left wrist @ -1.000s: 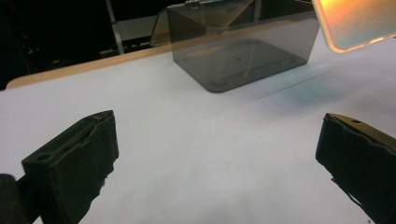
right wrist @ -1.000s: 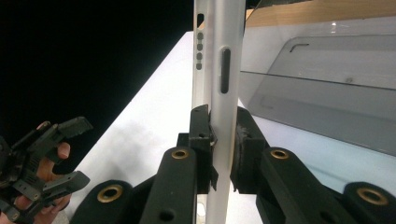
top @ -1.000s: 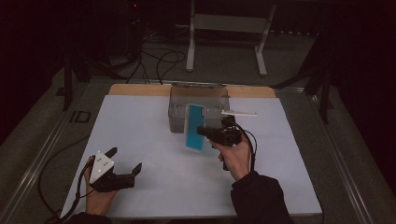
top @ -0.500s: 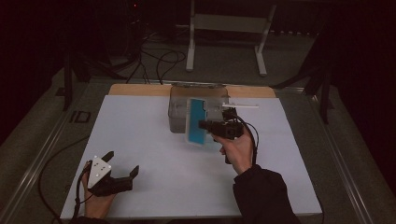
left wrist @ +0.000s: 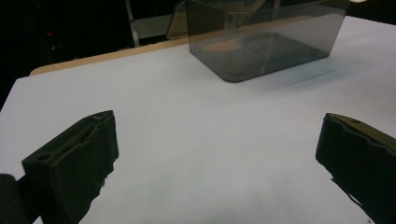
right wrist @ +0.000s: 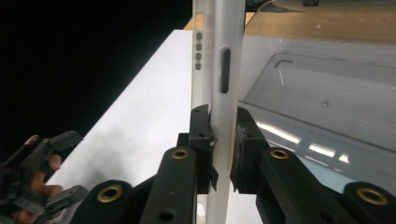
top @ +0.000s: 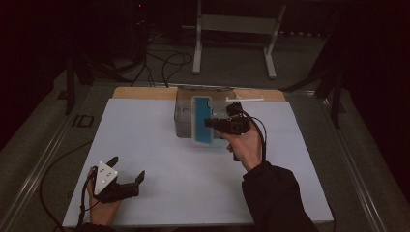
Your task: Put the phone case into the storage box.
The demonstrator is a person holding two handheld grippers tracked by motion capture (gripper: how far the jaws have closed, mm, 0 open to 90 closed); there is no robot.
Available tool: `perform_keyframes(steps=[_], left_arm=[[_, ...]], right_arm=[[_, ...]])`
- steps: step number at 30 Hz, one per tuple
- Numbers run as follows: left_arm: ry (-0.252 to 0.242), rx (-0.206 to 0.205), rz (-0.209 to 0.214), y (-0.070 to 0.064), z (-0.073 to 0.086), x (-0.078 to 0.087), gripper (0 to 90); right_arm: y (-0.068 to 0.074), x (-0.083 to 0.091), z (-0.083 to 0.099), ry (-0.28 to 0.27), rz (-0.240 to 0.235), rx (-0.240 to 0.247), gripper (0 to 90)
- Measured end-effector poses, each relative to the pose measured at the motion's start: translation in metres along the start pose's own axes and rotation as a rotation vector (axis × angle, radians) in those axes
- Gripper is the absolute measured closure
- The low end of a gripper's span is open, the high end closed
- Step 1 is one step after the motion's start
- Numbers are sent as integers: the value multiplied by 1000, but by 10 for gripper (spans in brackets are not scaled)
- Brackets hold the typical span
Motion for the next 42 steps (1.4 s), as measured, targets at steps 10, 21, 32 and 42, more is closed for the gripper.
perform_keyframes(steps=[10,21,32,42], left_arm=[[-8,-5,-18,1,-1,1,3],[-13,-1,-25,2,-1,1,3],[-15,-3,-18,1,-1,1,3],[-14,-2,-19,1,-1,1,3]], right_arm=[[-11,-7,-14,34,40,-6,817],[-18,-10,-30,54,81,11,817],[-27,-13,-47,79,94,10,817],[-38,-13,-56,77,122,-22,817]])
Point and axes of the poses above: each handheld gripper's, and its own axes: x roughly backward along the jaws, z roughly out of its underside, y roughly to its left, the point moved 8 cm from there along -x, roughly forward along the jaws, and after that the axes turned 2 degrees about -y, right-handed, at the moved point
